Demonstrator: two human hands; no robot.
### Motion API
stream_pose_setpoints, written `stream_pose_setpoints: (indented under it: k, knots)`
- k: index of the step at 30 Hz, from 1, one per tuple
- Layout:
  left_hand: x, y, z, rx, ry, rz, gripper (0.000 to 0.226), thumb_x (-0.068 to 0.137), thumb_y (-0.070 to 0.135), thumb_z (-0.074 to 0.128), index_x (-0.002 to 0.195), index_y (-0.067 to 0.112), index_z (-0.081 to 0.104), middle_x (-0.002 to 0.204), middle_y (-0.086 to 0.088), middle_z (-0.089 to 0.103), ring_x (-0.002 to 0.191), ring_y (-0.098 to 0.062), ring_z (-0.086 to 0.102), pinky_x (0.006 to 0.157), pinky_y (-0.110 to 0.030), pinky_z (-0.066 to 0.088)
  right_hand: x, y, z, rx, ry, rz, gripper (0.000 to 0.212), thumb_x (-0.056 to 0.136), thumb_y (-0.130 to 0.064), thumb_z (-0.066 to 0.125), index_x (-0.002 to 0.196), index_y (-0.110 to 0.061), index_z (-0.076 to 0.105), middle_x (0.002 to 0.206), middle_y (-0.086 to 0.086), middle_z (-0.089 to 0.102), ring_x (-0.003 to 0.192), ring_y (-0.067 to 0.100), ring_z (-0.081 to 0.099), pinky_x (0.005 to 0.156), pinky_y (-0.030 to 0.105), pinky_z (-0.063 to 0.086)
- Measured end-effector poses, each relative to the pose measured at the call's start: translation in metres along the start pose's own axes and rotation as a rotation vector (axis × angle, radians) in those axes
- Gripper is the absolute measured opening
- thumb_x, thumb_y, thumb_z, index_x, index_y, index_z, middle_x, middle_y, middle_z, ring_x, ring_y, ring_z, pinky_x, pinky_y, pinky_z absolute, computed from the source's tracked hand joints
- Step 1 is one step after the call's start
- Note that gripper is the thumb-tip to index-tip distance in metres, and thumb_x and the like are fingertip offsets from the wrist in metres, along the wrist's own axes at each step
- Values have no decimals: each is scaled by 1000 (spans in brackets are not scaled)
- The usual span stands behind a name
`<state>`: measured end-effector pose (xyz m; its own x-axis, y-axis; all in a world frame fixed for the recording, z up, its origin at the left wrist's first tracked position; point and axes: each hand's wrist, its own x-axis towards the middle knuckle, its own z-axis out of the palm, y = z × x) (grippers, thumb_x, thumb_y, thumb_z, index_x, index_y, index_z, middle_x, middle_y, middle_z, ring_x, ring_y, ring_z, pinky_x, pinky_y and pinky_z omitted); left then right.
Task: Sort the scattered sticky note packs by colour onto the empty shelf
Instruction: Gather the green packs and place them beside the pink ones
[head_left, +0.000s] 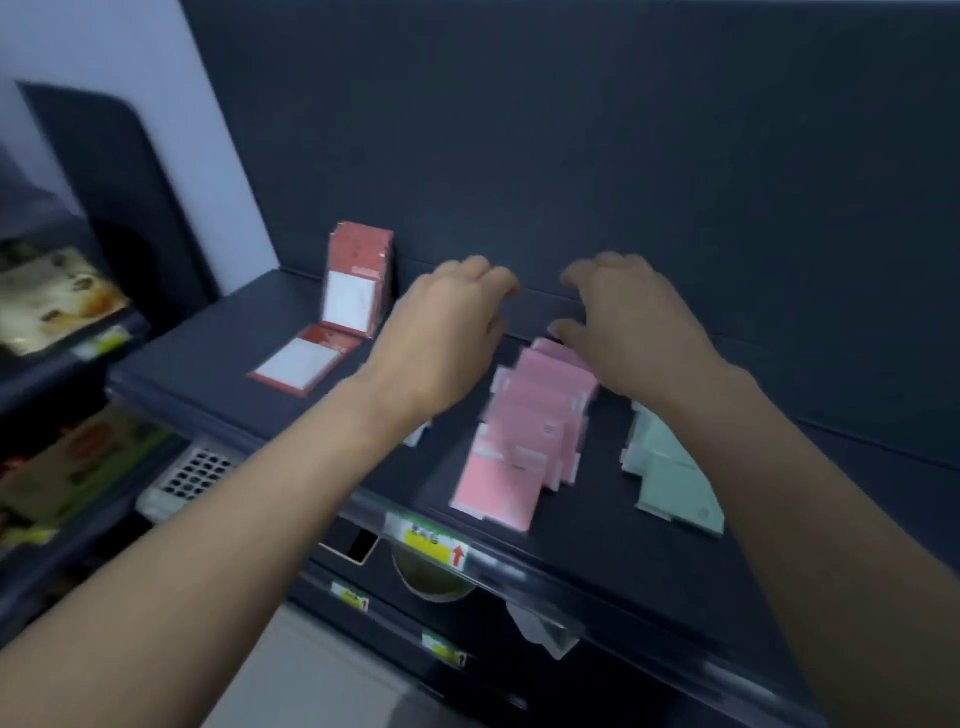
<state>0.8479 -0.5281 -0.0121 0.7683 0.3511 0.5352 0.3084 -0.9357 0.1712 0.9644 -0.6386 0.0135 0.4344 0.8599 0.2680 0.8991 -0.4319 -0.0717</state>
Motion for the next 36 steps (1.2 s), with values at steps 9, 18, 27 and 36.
stream_pose_setpoints:
  k: [9, 18, 27, 36]
  knots:
    - [-88, -124, -165, 556, 181, -136, 26, 76, 12, 55, 99, 3, 64, 84, -17, 61, 76, -38, 58, 61, -47, 49, 58, -201, -41, 46, 176, -468, 39, 95, -33, 53, 127, -12, 49, 123, 9, 51, 115, 29, 44, 93, 39, 36]
    - [-213, -230, -290, 963, 165, -397, 24, 72, 3, 70, 94, 5, 62, 80, -12, 59, 72, -35, 55, 61, -39, 43, 83, -414, -41, 124, 295, -801, 38, 94, -35, 53, 126, -14, 49, 122, 8, 53, 115, 29, 45, 90, 38, 36]
    - [-351, -289, -377, 1178, 109, -723, 26, 69, 4, 74, 91, 6, 62, 77, -11, 59, 68, -34, 55, 59, -37, 44, 64, -610, -27, 251, 297, -1124, 35, 94, -35, 52, 124, -17, 50, 120, 5, 54, 113, 27, 46, 89, 37, 36]
    - [-447, -332, -428, 1303, 25, -1066, 30, 62, 7, 79, 87, 9, 62, 75, -7, 58, 68, -31, 56, 57, -34, 43, 49, -766, 0, 386, 255, -1379, 32, 95, -30, 52, 123, -16, 52, 118, 5, 56, 111, 28, 47, 88, 37, 36]
